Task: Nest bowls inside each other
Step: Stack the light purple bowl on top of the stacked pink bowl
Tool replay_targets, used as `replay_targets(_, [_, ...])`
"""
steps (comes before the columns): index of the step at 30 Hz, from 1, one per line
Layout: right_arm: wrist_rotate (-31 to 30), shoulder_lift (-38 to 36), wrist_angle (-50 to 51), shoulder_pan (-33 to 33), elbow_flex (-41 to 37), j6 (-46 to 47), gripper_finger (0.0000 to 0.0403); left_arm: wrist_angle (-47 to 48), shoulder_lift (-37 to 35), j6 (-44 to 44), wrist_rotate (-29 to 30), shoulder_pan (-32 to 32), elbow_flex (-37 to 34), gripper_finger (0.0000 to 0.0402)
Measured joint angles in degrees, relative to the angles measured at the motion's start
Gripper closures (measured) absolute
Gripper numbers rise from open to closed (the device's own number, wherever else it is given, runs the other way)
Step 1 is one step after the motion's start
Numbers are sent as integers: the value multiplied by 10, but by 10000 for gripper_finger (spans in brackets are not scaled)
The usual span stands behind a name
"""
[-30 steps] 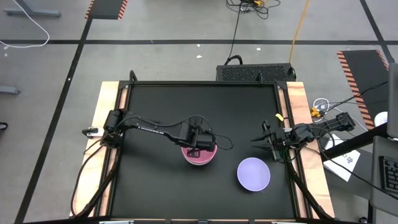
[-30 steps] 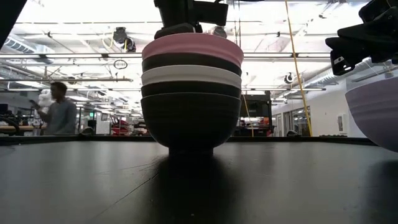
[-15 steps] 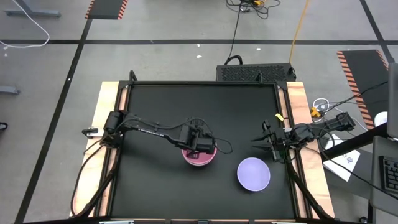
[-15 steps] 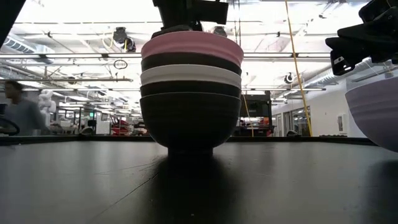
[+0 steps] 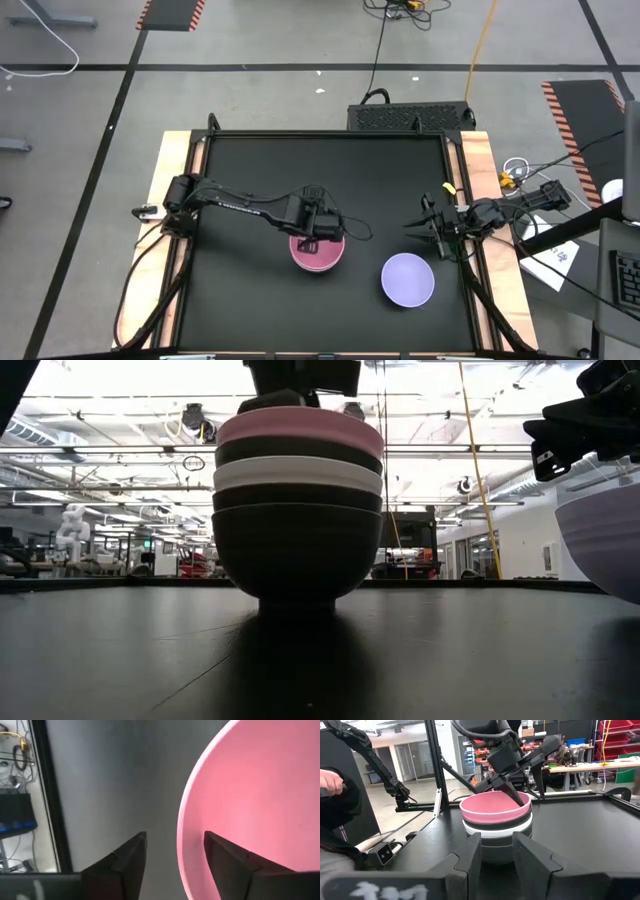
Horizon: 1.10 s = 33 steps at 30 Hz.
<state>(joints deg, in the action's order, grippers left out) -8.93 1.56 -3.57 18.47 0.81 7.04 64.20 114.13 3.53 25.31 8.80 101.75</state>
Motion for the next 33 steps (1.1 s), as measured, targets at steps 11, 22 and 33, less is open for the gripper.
replay_targets(11, [0,0,0,0,0,0,298,-7,-1,24,-3,-10,26,185])
replay_targets(22, [1,0,5,0,0,11,298,153,-18,-14,-78,13,195,185])
replay_targets(33, [1,2,4,0,0,8,298,-168,-251,30,-308,58,-24,220])
